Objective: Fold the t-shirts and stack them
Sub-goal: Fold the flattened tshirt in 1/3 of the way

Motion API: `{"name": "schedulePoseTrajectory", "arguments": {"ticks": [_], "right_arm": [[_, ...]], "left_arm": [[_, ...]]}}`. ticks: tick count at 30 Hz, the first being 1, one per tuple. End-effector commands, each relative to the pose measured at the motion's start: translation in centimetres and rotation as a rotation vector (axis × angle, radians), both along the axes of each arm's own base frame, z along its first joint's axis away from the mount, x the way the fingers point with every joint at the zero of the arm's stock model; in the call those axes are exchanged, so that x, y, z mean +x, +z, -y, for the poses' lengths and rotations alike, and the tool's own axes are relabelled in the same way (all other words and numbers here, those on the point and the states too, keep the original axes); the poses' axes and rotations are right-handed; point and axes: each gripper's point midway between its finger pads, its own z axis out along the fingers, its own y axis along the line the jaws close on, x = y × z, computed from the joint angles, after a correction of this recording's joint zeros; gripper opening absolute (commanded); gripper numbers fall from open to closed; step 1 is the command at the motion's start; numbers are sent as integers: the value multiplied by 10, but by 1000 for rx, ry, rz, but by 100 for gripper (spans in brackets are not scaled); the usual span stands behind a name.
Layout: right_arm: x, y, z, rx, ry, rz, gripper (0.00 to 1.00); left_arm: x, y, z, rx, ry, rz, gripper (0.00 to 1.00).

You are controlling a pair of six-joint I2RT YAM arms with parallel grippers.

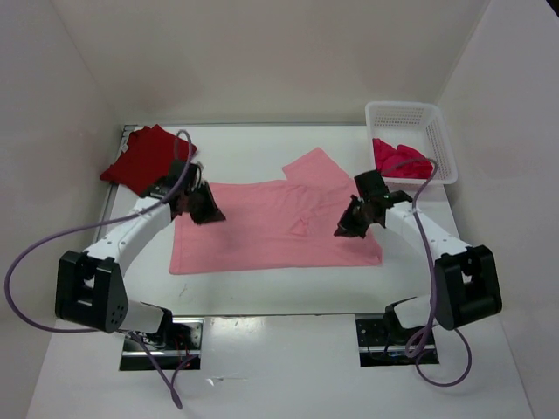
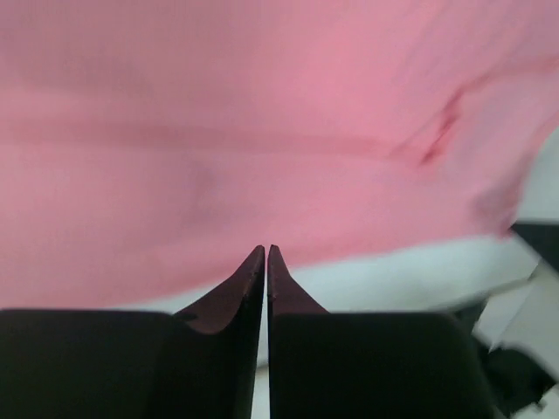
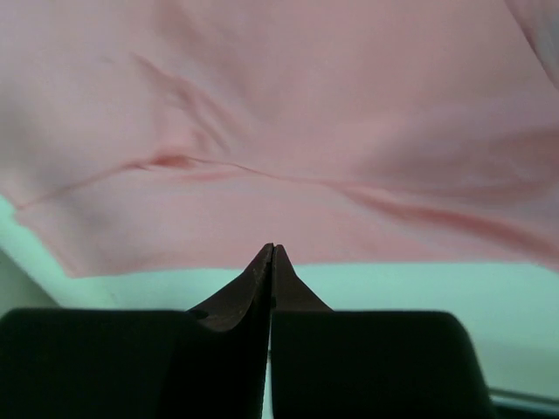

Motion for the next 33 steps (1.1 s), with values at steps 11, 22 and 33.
{"name": "schedulePoseTrajectory", "arguments": {"ticks": [11, 22, 33], "right_arm": [[133, 62, -43, 53, 228, 304, 0], [128, 31, -55, 86, 304, 257, 2], [132, 27, -58, 90, 316, 252, 3]], "left_arm": [[199, 0, -167, 332, 424, 270, 28], [227, -49, -192, 390, 432, 190, 50], [228, -70, -186, 370, 387, 151, 41]]}}
